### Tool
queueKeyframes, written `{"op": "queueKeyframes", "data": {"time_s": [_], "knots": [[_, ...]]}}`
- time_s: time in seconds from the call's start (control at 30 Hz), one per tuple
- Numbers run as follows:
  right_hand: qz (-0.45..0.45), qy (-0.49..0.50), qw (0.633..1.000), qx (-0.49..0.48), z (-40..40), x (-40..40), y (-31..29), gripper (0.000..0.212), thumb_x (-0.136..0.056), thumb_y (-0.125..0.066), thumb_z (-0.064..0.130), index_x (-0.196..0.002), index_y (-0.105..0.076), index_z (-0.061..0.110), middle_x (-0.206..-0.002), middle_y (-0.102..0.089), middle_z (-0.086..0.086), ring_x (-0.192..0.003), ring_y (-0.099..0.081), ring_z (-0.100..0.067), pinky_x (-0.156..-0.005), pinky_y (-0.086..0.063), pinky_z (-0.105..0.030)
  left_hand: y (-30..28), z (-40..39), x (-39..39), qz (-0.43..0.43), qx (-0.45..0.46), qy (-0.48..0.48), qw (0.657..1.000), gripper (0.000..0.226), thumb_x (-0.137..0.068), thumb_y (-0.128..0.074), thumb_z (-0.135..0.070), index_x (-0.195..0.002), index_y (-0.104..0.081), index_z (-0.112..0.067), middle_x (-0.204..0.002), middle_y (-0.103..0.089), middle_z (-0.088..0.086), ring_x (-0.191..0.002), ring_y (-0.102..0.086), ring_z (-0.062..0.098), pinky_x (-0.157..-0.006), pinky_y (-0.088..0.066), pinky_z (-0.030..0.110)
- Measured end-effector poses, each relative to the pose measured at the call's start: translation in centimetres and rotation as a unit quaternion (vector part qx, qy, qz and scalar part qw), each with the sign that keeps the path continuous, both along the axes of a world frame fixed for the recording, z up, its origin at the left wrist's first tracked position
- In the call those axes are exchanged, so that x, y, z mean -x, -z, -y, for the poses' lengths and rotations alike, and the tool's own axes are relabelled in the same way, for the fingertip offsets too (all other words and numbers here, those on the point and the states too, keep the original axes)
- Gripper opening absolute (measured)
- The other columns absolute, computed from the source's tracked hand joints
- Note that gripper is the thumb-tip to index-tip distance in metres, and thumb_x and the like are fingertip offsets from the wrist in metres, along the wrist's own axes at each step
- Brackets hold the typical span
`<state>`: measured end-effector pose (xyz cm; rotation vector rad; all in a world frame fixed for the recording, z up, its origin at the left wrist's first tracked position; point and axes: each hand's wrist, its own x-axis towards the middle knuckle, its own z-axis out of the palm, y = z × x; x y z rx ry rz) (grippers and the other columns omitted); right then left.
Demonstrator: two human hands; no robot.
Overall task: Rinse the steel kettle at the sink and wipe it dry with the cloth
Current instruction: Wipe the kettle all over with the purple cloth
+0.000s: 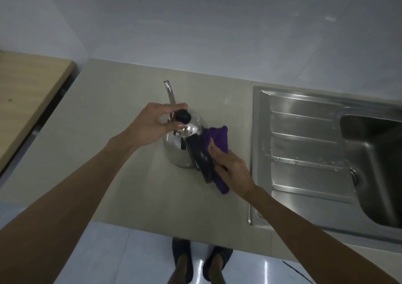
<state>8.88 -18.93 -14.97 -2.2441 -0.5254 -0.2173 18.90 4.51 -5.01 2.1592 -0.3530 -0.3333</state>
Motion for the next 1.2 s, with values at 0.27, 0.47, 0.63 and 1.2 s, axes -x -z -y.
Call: {"op": "queueKeyframes", "data": {"time_s": [0.27, 0.47, 0.63, 1.2], "knots": [[-0.005, -0.037, 0.986, 0.162, -0.3, 1.0, 4.1, 0.047, -0.07, -0.072, -0.012, -0.114, -0.068, 0.003, -0.115, -0.071, -0.01, -0.072, -0.062, -0.038, -0.065, -0.06, -0.04, 0.1, -0.5, -1.7, -0.009, -0.019, 0.039, 0.999, 0.052, -0.088, -0.069, -0.008, -0.137, -0.055, -0.018, -0.131, -0.058, -0.012, -0.101, -0.042, -0.036, -0.08, -0.026, -0.012], [-0.042, -0.002, 0.988, 0.148, -1.3, 1.0, 4.5, 0.034, -0.083, -0.065, -0.003, -0.115, -0.069, 0.008, -0.119, -0.07, -0.005, -0.087, -0.061, -0.035, -0.078, -0.052, -0.032, 0.6, -0.6, -1.6, -0.019, -0.018, 0.03, 0.999, 0.052, -0.089, -0.068, -0.012, -0.137, -0.055, -0.026, -0.134, -0.057, -0.017, -0.111, -0.046, -0.025, -0.081, -0.025, -0.012], [-0.088, 0.036, 0.983, 0.154, -1.9, 0.8, 5.3, 0.032, -0.09, -0.056, 0.004, -0.121, -0.065, 0.008, -0.127, -0.065, -0.006, -0.095, -0.058, -0.035, -0.084, -0.046, -0.033, 0.6, -0.7, -1.7, -0.024, -0.013, 0.025, 0.999, 0.052, -0.09, -0.067, -0.012, -0.138, -0.054, -0.026, -0.135, -0.057, -0.014, -0.115, -0.048, -0.017, -0.081, -0.025, -0.012], [-0.174, 0.369, 0.905, 0.123, 9.7, 6.3, 0.4, 0.039, -0.091, -0.052, 0.003, -0.13, -0.056, 0.006, -0.136, -0.057, -0.008, -0.114, -0.054, -0.031, -0.101, -0.036, -0.028, 6.6, 7.4, 11.8, 0.021, 0.185, -0.306, 0.934, 0.02, -0.094, -0.058, -0.04, -0.083, -0.048, -0.026, -0.08, -0.059, 0.001, -0.064, -0.055, -0.004, -0.062, -0.044, 0.009]]}}
